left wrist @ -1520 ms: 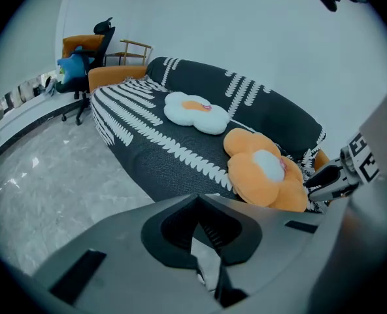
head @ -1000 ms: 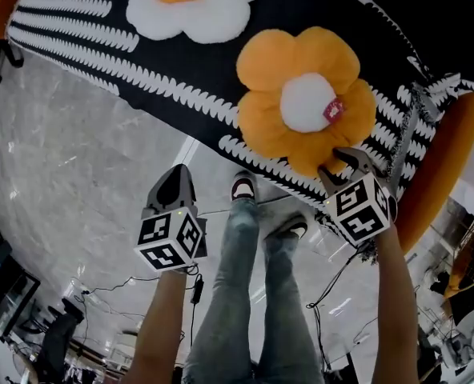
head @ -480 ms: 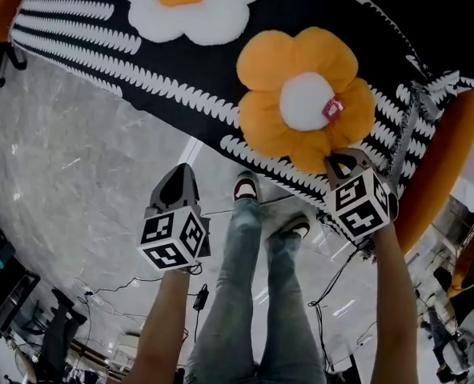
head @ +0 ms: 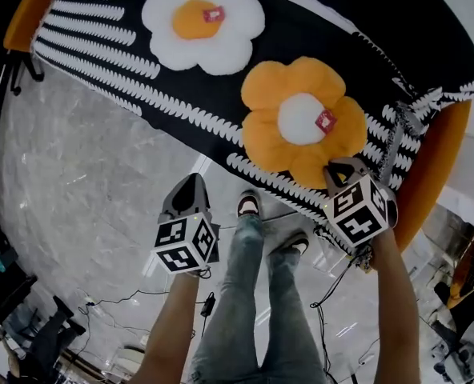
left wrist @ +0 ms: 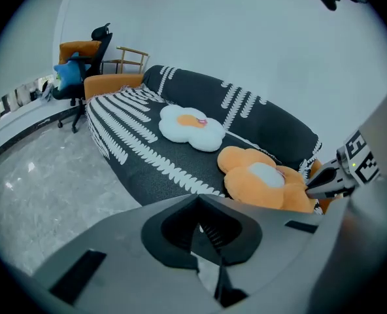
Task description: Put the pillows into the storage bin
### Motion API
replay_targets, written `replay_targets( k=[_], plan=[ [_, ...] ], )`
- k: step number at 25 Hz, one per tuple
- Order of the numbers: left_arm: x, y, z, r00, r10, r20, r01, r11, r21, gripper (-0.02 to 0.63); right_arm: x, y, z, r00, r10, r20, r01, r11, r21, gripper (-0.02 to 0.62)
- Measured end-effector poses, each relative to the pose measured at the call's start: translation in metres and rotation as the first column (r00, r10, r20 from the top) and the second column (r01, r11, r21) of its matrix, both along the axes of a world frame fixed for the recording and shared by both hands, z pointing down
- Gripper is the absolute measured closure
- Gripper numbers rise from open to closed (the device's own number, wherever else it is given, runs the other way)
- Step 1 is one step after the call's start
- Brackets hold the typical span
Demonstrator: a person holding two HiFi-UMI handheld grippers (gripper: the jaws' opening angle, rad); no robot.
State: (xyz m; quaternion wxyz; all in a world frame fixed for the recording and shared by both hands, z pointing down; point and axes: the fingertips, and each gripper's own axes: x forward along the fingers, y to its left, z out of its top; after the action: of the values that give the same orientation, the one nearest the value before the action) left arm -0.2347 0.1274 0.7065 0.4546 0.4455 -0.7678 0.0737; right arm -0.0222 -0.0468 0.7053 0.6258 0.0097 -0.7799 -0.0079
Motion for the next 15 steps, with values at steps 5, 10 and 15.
replay_targets(
  k=[5, 10, 15],
  plan=[
    [-0.007, -0.014, -0.033, 1.0, -0.024, 0.01, 0.024, 0.999, 0.033, 0.595, -0.021, -0.019, -0.04, 0.998, 0.028, 0.059, -0.031, 0.998, 0.048, 0.588],
    [-0.004, -0.025, -0.069, 1.0, -0.013, 0.015, 0.012, 0.999, 0.046, 0.595, -0.032, -0.032, -0.08, 0.992, 0.066, 0.106, -0.072, 0.996, 0.056, 0.588],
    [-0.008, -0.043, -0.105, 0.999, -0.017, 0.029, 0.015, 0.997, 0.072, 0.595, -0.041, -0.042, -0.12, 0.987, 0.071, 0.141, -0.082, 0.994, 0.075, 0.589]
  ],
)
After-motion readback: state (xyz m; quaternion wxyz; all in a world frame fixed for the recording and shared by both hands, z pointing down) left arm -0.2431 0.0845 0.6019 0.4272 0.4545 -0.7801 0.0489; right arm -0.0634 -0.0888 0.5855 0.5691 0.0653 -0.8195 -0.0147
